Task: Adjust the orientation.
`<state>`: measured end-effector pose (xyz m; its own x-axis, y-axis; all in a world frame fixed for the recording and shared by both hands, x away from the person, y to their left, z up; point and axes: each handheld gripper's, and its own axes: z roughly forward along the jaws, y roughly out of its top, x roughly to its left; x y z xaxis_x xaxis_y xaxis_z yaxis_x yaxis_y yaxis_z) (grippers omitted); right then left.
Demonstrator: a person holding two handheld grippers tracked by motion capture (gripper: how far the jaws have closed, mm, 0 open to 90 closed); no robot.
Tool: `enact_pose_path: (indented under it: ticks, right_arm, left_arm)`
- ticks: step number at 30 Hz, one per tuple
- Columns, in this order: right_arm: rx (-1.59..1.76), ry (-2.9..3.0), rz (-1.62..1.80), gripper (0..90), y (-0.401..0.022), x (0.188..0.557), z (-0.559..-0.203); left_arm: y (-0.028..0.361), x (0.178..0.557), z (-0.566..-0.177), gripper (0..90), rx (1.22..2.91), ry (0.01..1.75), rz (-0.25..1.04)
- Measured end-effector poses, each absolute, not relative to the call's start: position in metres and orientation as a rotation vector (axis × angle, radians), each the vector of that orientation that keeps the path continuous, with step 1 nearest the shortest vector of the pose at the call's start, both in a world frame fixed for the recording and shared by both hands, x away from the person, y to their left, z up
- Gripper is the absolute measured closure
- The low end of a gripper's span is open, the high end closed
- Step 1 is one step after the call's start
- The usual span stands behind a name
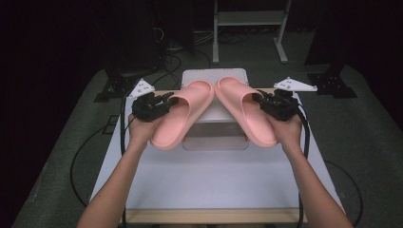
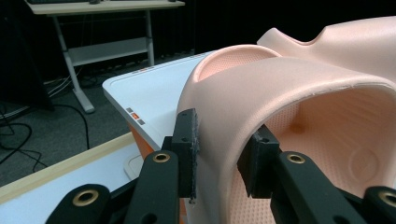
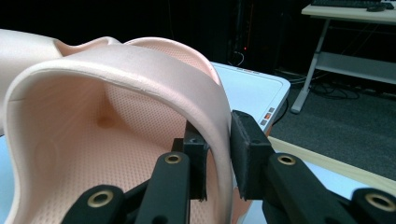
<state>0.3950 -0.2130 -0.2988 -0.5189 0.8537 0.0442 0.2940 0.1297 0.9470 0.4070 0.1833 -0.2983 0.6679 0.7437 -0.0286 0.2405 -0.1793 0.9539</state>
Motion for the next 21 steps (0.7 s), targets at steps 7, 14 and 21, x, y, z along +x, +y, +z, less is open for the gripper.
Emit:
enact_pose_path:
  ticks: [7,14,21]
  right_arm:
    - [1.111,1.897,1.381,76.1,-0.208,0.403,-0.299]
    - [1.127,1.888,1.371,75.8,-0.202,0.416,-0.297]
    - [1.152,1.882,1.366,75.4,-0.196,0.426,-0.300]
  left_arm:
    - [0.185,0.414,-0.300,70.1,1.736,0.816,0.548]
    - [0.186,0.425,-0.298,70.0,1.726,0.852,0.550]
    - [0.185,0.433,-0.299,69.6,1.724,0.879,0.549]
